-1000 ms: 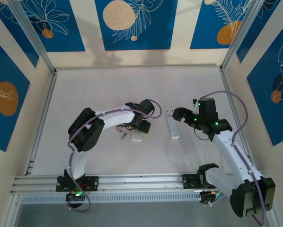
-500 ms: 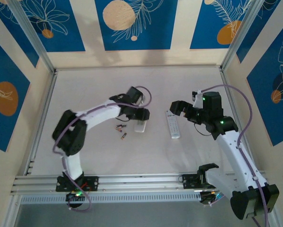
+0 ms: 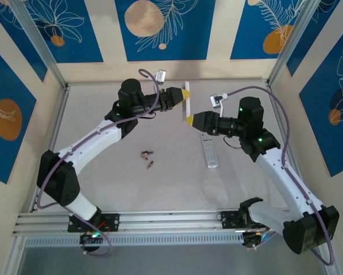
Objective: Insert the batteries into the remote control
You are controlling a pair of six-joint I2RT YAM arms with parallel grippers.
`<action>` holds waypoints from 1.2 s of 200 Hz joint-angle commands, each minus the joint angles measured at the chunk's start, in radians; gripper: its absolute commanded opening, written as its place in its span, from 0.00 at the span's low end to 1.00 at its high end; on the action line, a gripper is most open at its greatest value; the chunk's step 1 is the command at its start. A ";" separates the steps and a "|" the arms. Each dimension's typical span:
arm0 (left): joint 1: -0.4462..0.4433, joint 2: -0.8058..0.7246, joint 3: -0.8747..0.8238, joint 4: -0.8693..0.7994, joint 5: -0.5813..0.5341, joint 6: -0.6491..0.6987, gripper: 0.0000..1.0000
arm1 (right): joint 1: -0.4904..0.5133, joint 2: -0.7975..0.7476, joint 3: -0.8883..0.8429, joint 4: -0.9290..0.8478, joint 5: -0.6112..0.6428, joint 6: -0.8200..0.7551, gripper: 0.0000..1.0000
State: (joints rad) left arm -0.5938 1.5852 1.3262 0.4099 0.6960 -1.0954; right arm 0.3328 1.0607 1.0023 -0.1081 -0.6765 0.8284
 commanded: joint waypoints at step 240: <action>-0.036 -0.133 0.055 -0.616 -0.226 0.342 0.52 | 0.417 0.260 0.284 -0.389 0.855 -0.690 0.45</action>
State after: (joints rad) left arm -0.6155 1.4498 1.4235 -0.1753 0.4374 -0.7612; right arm 0.7315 1.3102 1.2530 -0.5179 0.1276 0.1867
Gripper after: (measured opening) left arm 0.612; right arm 0.550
